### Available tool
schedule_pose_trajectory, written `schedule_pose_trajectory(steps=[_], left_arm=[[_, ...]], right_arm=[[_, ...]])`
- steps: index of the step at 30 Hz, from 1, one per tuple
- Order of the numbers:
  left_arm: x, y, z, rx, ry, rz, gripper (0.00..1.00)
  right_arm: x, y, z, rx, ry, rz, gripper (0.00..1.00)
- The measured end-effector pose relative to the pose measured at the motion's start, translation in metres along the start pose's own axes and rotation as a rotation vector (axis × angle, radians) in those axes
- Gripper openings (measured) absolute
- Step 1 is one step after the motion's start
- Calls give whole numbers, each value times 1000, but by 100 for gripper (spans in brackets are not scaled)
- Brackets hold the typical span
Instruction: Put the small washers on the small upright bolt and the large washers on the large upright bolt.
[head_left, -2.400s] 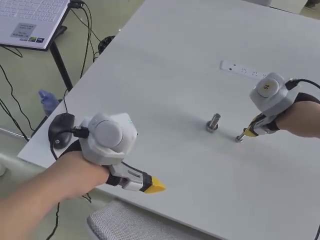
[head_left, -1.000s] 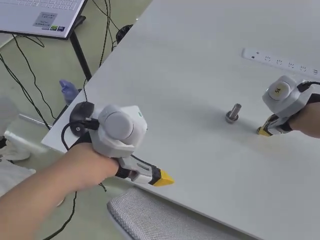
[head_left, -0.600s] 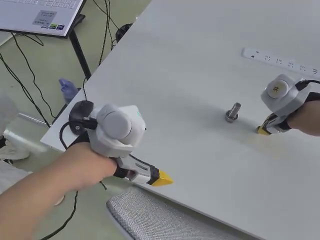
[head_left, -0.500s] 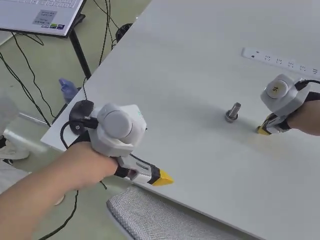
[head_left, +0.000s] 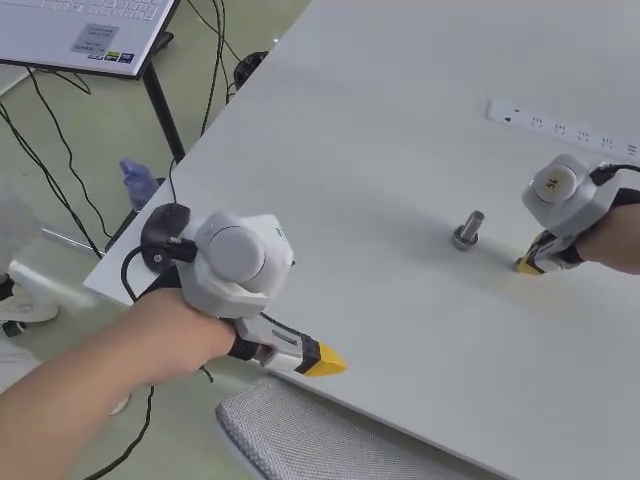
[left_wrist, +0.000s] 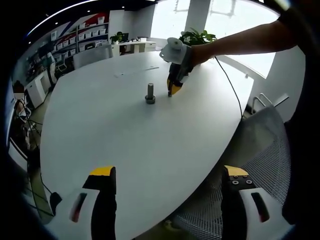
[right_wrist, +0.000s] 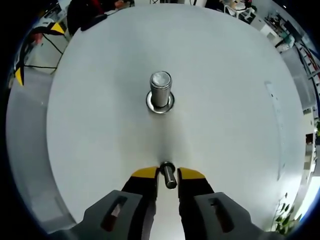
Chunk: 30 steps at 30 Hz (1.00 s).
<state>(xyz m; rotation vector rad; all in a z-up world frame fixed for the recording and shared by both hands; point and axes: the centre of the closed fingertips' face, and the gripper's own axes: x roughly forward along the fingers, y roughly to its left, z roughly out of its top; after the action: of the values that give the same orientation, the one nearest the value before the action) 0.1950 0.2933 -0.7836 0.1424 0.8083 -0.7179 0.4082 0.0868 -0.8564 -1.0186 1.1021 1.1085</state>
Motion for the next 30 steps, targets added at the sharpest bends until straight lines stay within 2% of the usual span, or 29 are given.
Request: schedule_pose_trajectory(steps=[14, 19, 22, 30], left_arm=[[-3, -1, -5, 2, 11, 2, 86], [-3, 0, -3, 3, 5, 3, 86], [-3, 1, 1, 0, -14, 4, 86], [0, -2, 5, 0, -23, 1, 89]], right_arm=[[-5, 0, -1, -2, -9, 19, 30], [-7, 1, -1, -4, -13, 24, 31], [-10, 1, 0, -4, -19, 22, 32], [-23, 0, 5, -17, -41, 8, 33]])
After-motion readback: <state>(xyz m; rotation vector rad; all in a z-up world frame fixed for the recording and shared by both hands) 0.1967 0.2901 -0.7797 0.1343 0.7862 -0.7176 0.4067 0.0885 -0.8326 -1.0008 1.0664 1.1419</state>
